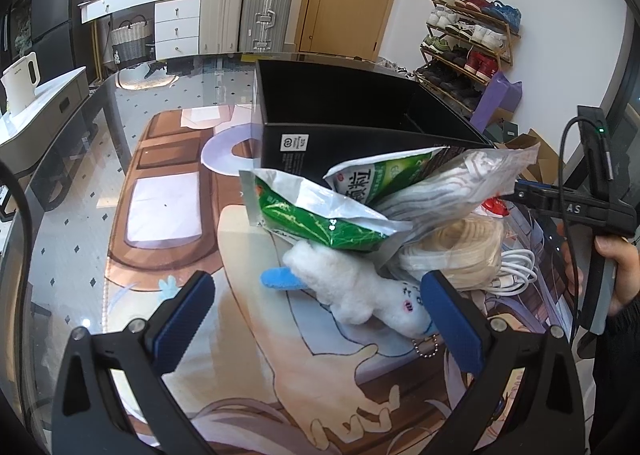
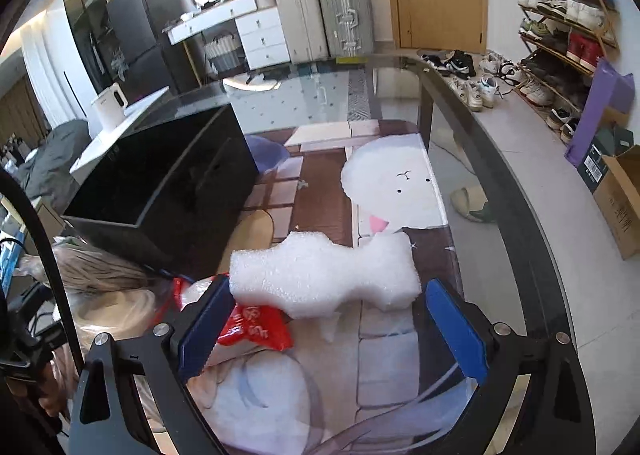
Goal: Organize soft objects
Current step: 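Lift the white foam block with the right gripper toward the black box, then grasp the white plush toy with the left gripper while right holds foam above box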
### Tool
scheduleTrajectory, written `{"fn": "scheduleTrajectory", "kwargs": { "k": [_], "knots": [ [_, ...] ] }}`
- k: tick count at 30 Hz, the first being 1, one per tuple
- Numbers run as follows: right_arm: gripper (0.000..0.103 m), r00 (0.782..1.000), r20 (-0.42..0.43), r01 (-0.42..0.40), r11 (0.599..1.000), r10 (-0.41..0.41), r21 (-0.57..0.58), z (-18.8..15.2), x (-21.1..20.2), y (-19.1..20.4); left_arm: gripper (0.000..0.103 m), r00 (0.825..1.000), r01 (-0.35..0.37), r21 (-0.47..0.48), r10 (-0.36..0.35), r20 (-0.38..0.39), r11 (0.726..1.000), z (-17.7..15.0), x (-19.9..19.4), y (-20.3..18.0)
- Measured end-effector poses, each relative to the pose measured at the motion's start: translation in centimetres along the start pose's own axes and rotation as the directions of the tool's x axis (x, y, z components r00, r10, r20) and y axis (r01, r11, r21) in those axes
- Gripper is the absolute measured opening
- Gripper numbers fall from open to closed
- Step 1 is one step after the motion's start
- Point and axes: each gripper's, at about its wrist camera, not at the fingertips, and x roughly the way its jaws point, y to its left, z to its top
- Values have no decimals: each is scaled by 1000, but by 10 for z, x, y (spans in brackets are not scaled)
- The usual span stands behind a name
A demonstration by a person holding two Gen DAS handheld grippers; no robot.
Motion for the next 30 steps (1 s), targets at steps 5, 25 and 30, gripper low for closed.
{"fn": "scheduleTrajectory", "kwargs": {
  "k": [5, 25, 30],
  "knots": [
    [98, 999, 8, -46, 999, 46, 28, 4, 7, -5, 103, 1000, 0, -2, 0, -6, 1000, -1, 1, -3],
    [91, 990, 106, -91, 995, 95, -40, -6, -32, 14, 50, 986, 169, -34, -169, -11, 985, -3, -5, -4],
    [91, 985, 121, -114, 992, 120, -55, -13, -42, 23, 40, 986, 165, -21, -165, 6, 986, -7, -13, -9]
  ]
}}
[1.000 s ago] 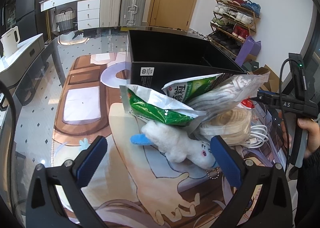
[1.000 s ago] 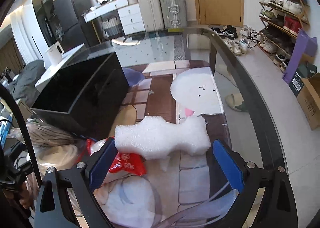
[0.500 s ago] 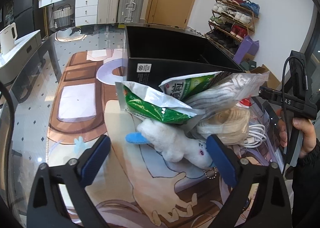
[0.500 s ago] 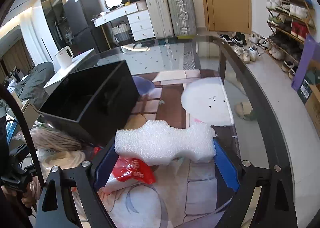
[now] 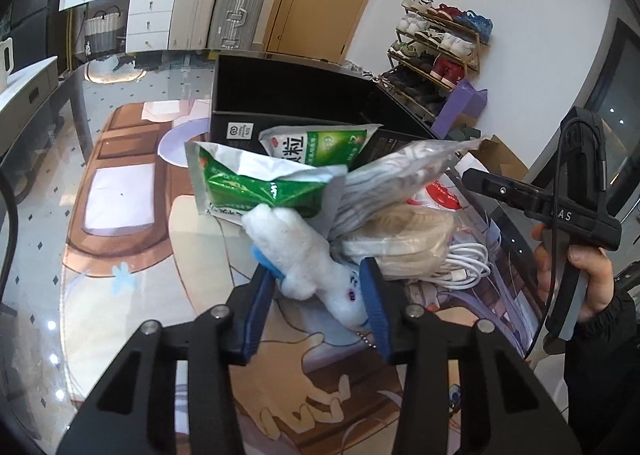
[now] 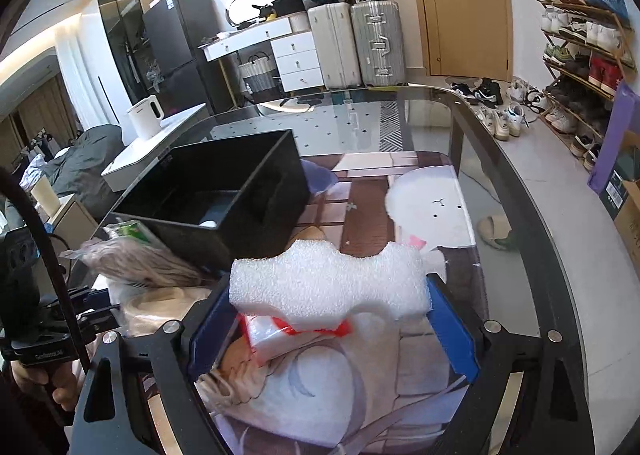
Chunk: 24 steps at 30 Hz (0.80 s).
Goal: Organize soft objects
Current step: 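Grasp the white plush toy with the left gripper while right holds foam above box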
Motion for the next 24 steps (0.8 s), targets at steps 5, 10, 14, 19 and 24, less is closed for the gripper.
{"fn": "scheduleTrajectory", "kwargs": {
  "k": [5, 10, 14, 19, 24],
  "knots": [
    [91, 999, 23, -29, 999, 30, -24, -8, -14, 14, 36, 1000, -3, -5, 3, 14, 1000, -4, -11, 0],
    [91, 998, 39, -52, 997, 54, -51, -11, -27, 28, 28, 999, -4, -12, 4, 43, 1000, -8, -26, 2],
    [91, 997, 50, -62, 996, 65, -63, -13, -37, 38, 25, 998, -7, -3, 7, 58, 1000, -8, -32, 1],
    [91, 995, 66, -68, 994, 74, -81, -13, -50, 47, 23, 997, -7, -1, 7, 81, 1000, -6, -41, -1],
    [91, 993, 78, -78, 992, 85, -97, -11, -60, 56, 23, 994, -11, 1, 11, 108, 1000, -3, -52, -2]
  ]
}}
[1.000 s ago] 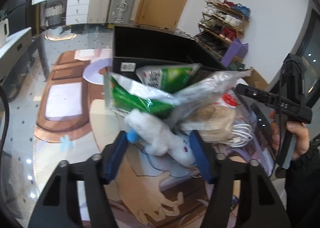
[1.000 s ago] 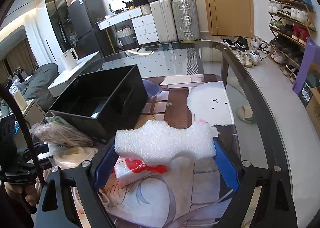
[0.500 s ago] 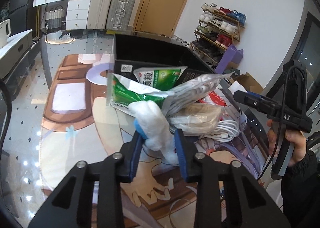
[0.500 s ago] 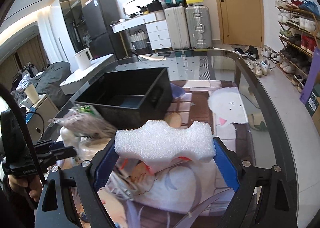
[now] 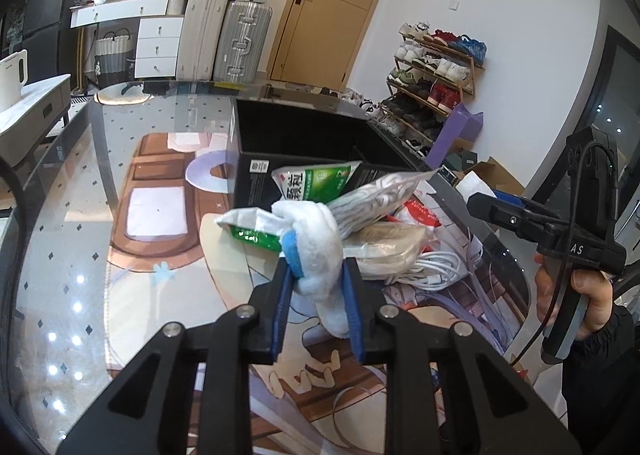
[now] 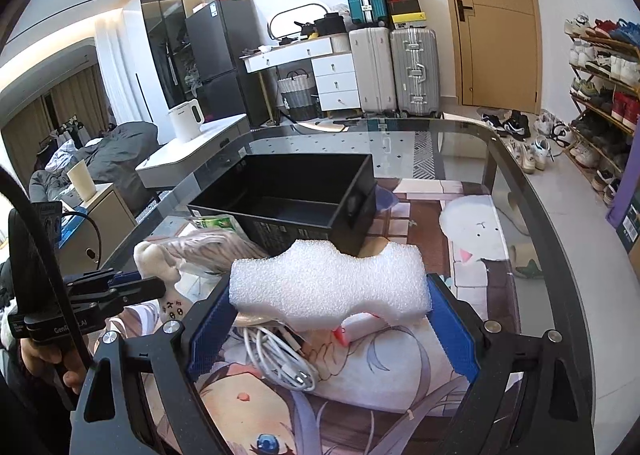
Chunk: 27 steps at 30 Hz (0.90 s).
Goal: Organize soft objects
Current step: 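Grasp the white plush toy with the left gripper while right holds foam above box, then lower plush toy and foam block into the black box and open both grippers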
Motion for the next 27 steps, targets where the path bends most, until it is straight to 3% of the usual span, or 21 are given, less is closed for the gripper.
{"fn": "scheduleTrajectory", "kwargs": {
  "k": [15, 27],
  "knots": [
    [91, 999, 30, -21, 999, 23, -47, 24, -1, 15, 23, 993, -26, 5, 25, 113, 1000, 43, -32, 4],
    [91, 999, 26, -30, 997, 32, -76, 51, 20, 24, 23, 984, -84, 24, 80, 157, 996, 82, -16, 3]
  ]
}}
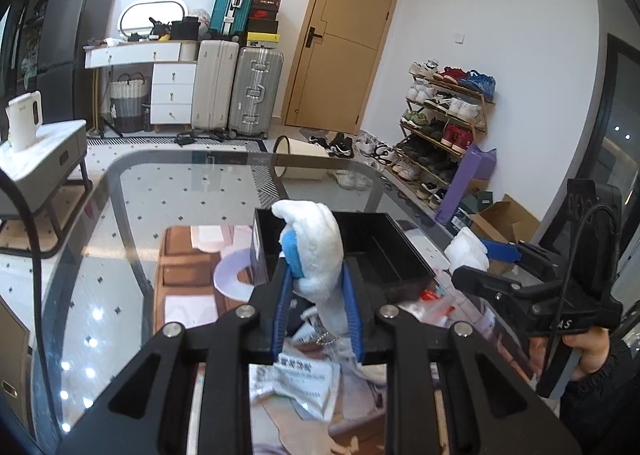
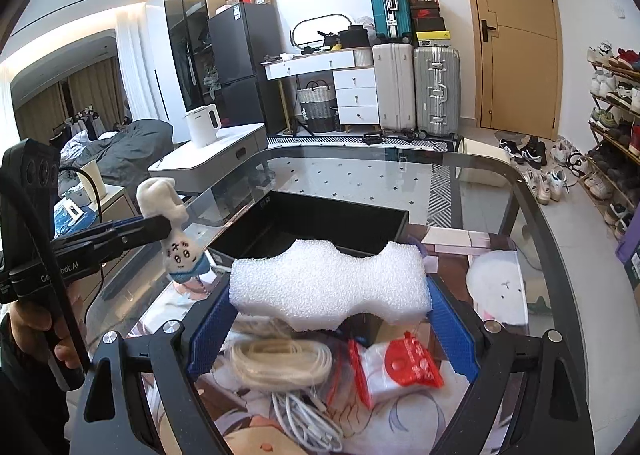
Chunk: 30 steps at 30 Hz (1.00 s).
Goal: Organize soft objects
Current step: 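Lower plush toy and foam block into the black box and open both grippers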
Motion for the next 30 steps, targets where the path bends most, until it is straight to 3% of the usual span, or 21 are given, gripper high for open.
{"fn": "scheduleTrajectory", "kwargs": {
  "k": [7, 21, 30],
  "knots": [
    [91, 1000, -2, 1, 1000, -1, -17, 12, 17, 2, 23, 999, -45, 31, 45, 17, 998, 11, 22, 0],
    [91, 999, -42, 3, 998, -6, -60, 34, 60, 2, 23, 999, -26, 32, 25, 34, 999, 28, 51, 6],
    [91, 997, -76, 15, 996, -22, -83, 37, 83, -3, 23, 1000, -22, 38, 22, 1, 999, 28, 77, 8]
  ]
}}
